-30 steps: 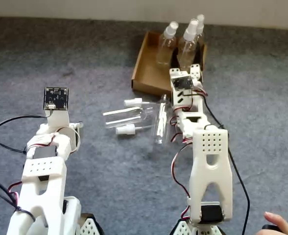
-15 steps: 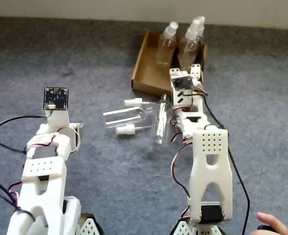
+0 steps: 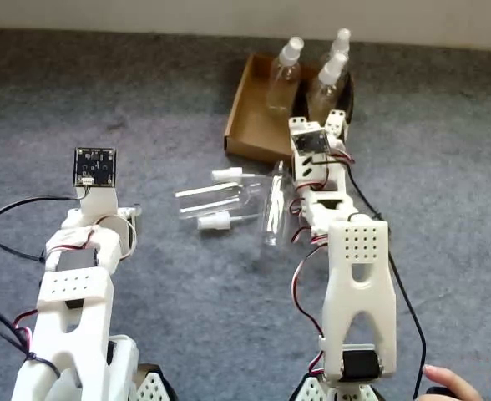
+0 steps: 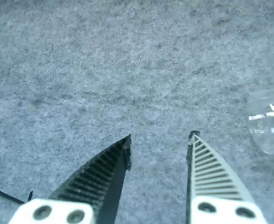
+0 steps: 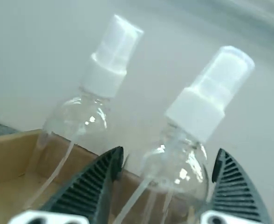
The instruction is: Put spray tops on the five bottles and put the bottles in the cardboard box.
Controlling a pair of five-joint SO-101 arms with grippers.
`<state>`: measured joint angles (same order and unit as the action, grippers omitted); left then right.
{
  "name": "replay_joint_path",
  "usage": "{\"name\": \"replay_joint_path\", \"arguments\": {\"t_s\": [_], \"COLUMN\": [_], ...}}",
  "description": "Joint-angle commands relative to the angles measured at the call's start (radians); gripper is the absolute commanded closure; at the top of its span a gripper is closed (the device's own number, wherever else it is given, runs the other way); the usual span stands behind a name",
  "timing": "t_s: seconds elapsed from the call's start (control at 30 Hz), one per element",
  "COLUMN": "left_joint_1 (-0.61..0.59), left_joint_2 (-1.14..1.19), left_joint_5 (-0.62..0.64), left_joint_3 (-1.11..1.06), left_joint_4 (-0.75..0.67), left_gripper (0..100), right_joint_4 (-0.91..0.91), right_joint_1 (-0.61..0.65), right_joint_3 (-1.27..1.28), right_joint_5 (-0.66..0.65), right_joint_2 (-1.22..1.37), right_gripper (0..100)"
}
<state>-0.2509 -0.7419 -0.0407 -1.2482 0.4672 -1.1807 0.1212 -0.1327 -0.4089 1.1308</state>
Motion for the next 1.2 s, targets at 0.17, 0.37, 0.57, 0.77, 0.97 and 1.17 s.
{"name": "replay_joint_path", "arguments": {"t_s": [0.17,0.37,0.57,0.77,0.97,1.17], "left_joint_1": [-0.012,-0.012,-0.012,-0.012,-0.012,-0.012], "left_joint_2": [-0.004,-0.004,-0.004,-0.004,-0.004,-0.004], "left_joint_5": [-0.008,-0.009,-0.009,-0.009,-0.009,-0.009], "left_joint_3": [0.016,0.016,0.016,0.016,0.016,0.015], "left_joint_4": [-0.018,-0.018,-0.018,-0.017,-0.015,-0.015], "left_gripper": [81,81,81,81,81,81], "right_joint_4": [0.008,0.008,0.008,0.008,0.008,0.01], "right_joint_1": [0.012,0.007,0.008,0.012,0.013,0.013], "right_joint_3": [0.002,0.01,0.119,0.263,0.317,0.321], "right_joint_5": [0.009,0.009,0.009,0.015,0.015,0.015], "right_joint_2": [-0.01,-0.044,-0.18,-0.331,-0.417,-0.46], "right_gripper": [73.8,73.8,73.8,73.8,73.8,73.8]}}
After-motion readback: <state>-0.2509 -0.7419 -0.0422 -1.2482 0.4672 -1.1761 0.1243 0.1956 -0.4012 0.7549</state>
